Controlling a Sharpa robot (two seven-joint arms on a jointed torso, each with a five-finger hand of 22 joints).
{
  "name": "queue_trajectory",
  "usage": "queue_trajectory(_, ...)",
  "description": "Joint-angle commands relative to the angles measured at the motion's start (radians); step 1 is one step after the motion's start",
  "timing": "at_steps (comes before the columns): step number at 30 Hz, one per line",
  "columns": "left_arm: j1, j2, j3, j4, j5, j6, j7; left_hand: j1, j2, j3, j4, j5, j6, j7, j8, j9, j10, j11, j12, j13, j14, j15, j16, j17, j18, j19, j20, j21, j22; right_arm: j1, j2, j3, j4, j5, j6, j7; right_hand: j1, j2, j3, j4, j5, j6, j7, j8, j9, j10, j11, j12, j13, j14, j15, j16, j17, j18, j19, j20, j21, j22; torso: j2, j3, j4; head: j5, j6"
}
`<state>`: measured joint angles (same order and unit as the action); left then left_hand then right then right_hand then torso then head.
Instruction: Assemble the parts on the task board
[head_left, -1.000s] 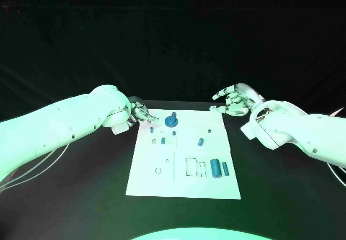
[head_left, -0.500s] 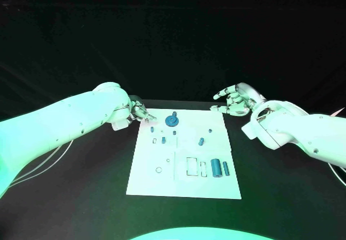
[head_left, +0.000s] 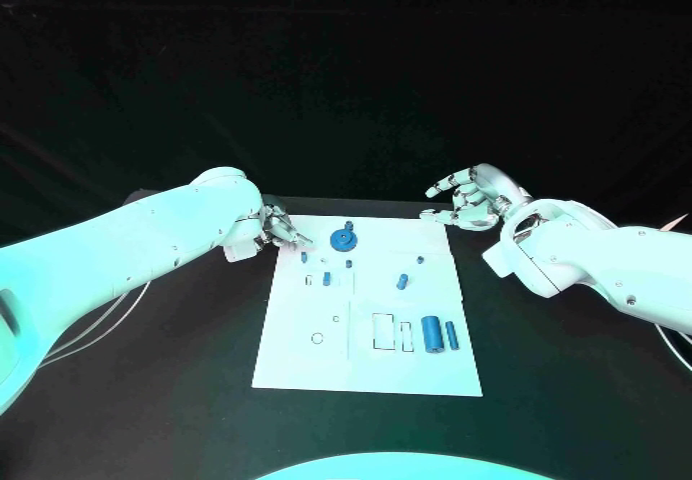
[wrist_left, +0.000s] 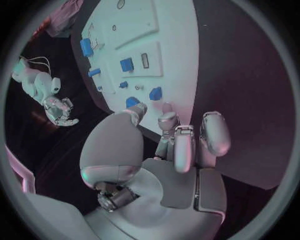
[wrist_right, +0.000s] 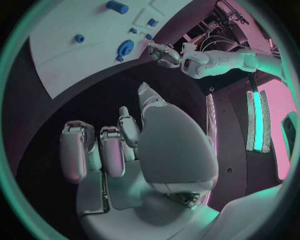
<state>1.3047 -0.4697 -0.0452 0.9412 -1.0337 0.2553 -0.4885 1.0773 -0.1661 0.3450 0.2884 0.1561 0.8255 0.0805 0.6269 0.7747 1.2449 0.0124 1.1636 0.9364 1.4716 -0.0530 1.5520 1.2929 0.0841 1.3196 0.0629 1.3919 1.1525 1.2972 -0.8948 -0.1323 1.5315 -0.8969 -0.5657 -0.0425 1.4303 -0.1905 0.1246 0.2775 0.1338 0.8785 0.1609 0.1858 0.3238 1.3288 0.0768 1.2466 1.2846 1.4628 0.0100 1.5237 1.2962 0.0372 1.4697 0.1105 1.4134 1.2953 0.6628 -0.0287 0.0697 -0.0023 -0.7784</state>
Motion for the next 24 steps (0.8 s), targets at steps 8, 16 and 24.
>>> queue_trajectory(8, -0.003, 0.009, -0.007, -0.009, 0.016, 0.016, 0.011, 0.004, 0.007, -0.029, 0.002, -0.009, 0.002, 0.011, -0.021, -0.011, -0.03, 0.006, -0.019, -0.017, 0.08, 0.012, -0.01, 0.226, 0.008, -0.02, 0.003, -0.011, -0.011, 0.0, 0.003, 0.0, -0.001, -0.002, 0.003, 0.002, -0.029, 0.019, 0.021, 0.01, 0.009, -0.006, -0.001, 0.017, 0.006, -0.012, -0.002, -0.012, -0.005, 0.076, -0.012, -0.02, 0.153, 0.002, 0.03, -0.009, -0.01, 0.177, -0.001, 0.0016, -0.0001, -0.003, -0.004)
queue_trajectory(16, -0.007, 0.012, -0.013, -0.011, 0.026, 0.024, 0.018, 0.015, 0.015, -0.03, 0.001, -0.007, 0.007, 0.011, -0.025, -0.014, -0.031, 0.007, -0.017, -0.016, 0.08, 0.013, -0.01, 0.226, 0.008, -0.021, 0.006, -0.011, -0.011, 0.0, 0.004, 0.0, -0.002, -0.002, 0.003, 0.002, -0.029, 0.019, 0.021, 0.01, 0.009, -0.006, -0.001, 0.017, 0.006, -0.012, -0.002, -0.012, -0.005, 0.076, -0.012, -0.02, 0.153, 0.002, 0.03, -0.009, -0.01, 0.177, -0.001, 0.0015, 0.0001, -0.004, -0.005)
queue_trajectory(24, -0.009, 0.014, -0.015, -0.013, 0.03, 0.033, 0.02, 0.028, 0.022, -0.031, 0.0, -0.007, 0.014, 0.011, -0.028, -0.016, -0.033, 0.007, -0.016, -0.016, 0.08, 0.013, -0.01, 0.227, 0.008, -0.021, 0.007, -0.012, -0.011, 0.0, 0.005, 0.0, -0.002, -0.002, 0.004, 0.002, -0.029, 0.019, 0.021, 0.01, 0.009, -0.006, -0.001, 0.017, 0.006, -0.012, -0.002, -0.012, -0.005, 0.076, -0.012, -0.02, 0.153, 0.002, 0.03, -0.009, -0.01, 0.177, -0.001, 0.0018, -0.0003, -0.004, -0.003)
